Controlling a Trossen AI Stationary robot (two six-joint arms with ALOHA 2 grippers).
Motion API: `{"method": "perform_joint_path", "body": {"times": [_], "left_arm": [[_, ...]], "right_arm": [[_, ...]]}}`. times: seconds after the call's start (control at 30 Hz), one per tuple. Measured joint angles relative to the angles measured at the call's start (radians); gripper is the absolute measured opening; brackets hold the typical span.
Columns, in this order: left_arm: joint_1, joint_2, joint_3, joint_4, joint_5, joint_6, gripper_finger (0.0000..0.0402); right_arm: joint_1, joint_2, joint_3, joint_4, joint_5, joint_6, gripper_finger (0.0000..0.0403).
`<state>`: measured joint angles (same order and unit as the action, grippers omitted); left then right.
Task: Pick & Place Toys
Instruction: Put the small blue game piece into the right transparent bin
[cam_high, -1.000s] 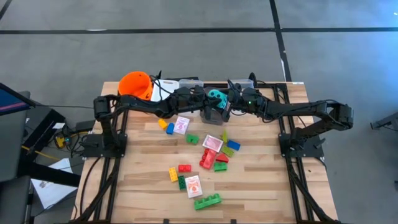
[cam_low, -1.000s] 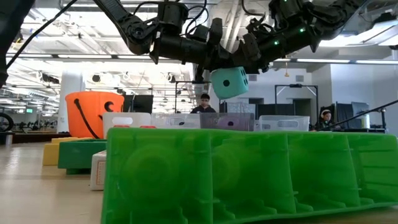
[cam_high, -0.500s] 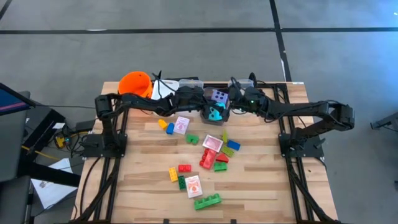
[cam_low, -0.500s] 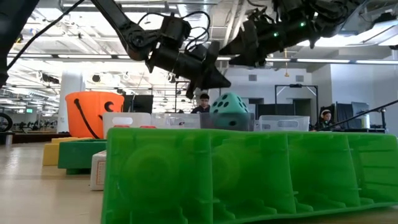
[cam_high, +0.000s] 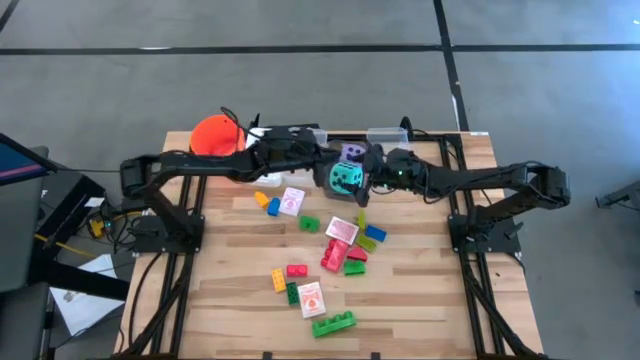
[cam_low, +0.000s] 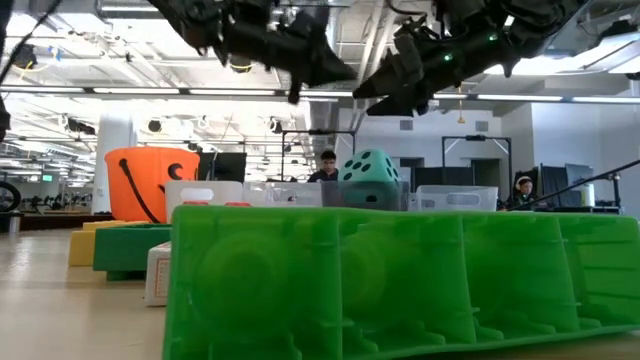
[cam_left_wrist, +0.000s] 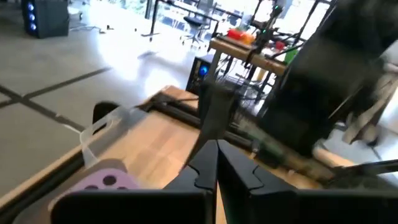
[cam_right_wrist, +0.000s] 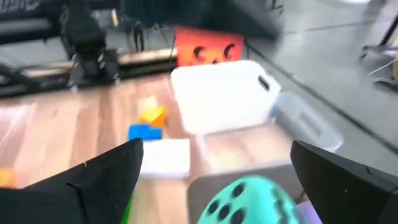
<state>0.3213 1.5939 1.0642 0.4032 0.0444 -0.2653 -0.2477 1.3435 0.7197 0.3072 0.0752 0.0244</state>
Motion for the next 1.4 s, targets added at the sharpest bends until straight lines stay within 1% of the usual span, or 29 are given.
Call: {"method": "perform_joint_path", "body": {"times": [0.13, 0.2, 0.27, 0.33, 0.47, 0.57, 0.63, 0.73, 0.83, 0.97, 1.03, 1.13, 1.27, 1.4], "left_arm": [[-0.017, -0.089, 0.002, -0.038, 0.000, -0.001, 0.0000], [-0.033, -0.125, 0.002, -0.069, 0.007, -0.001, 0.0000], [-0.054, -0.156, 0.002, -0.100, 0.048, -0.001, 0.0000], [-0.078, -0.178, 0.002, -0.134, 0.093, -0.001, 0.0000], [-0.139, -0.188, 0.002, -0.173, 0.101, -0.001, 0.0000], [-0.180, -0.188, 0.002, -0.176, 0.101, -0.026, 0.0000], [-0.204, -0.181, 0.002, -0.176, 0.101, -0.025, 0.0000], [-0.227, -0.178, 0.001, -0.183, 0.101, -0.022, 0.0000], [-0.237, -0.180, 0.002, -0.178, 0.101, -0.022, 0.0000], [-0.249, -0.179, 0.002, -0.180, 0.097, -0.020, 0.0000], [-0.252, -0.179, 0.002, -0.197, 0.098, -0.016, 0.0000], [-0.252, -0.179, 0.002, -0.229, 0.099, 0.022, 0.0000], [-0.252, -0.179, 0.002, -0.265, 0.098, 0.031, 0.0000], [-0.252, -0.179, 0.002, -0.274, 0.098, 0.033, 0.0000]], "right_arm": [[0.076, 0.001, -0.002, -0.085, 0.012, 0.015, 0.0400], [0.129, 0.002, -0.002, -0.114, 0.046, 0.050, 0.0400], [0.192, 0.002, -0.002, -0.140, 0.099, 0.084, 0.0400], [0.263, 0.002, -0.002, -0.164, 0.181, 0.125, 0.0400], [0.424, 0.002, -0.002, -0.219, 0.398, 0.192, 0.0400], [0.532, 0.002, -0.002, -0.281, 0.565, 0.300, 0.0400], [0.587, 0.002, -0.003, -0.332, 0.628, 0.386, 0.0400], [0.651, 0.002, -0.003, -0.425, 0.682, 0.528, 0.0400], [0.691, 0.002, -0.003, -0.569, 0.690, 0.666, 0.0400], [0.704, 0.002, -0.003, -0.786, 0.683, 0.844, 0.0400], [0.706, 0.002, -0.003, -0.868, 0.682, 0.907, 0.0400], [0.703, 0.002, -0.003, -0.916, 0.656, 0.924, 0.0400], [0.684, 0.002, -0.003, -0.893, 0.543, 0.887, 0.0400], [0.663, 0.003, -0.007, -0.898, 0.483, 0.859, 0.0400]]}}
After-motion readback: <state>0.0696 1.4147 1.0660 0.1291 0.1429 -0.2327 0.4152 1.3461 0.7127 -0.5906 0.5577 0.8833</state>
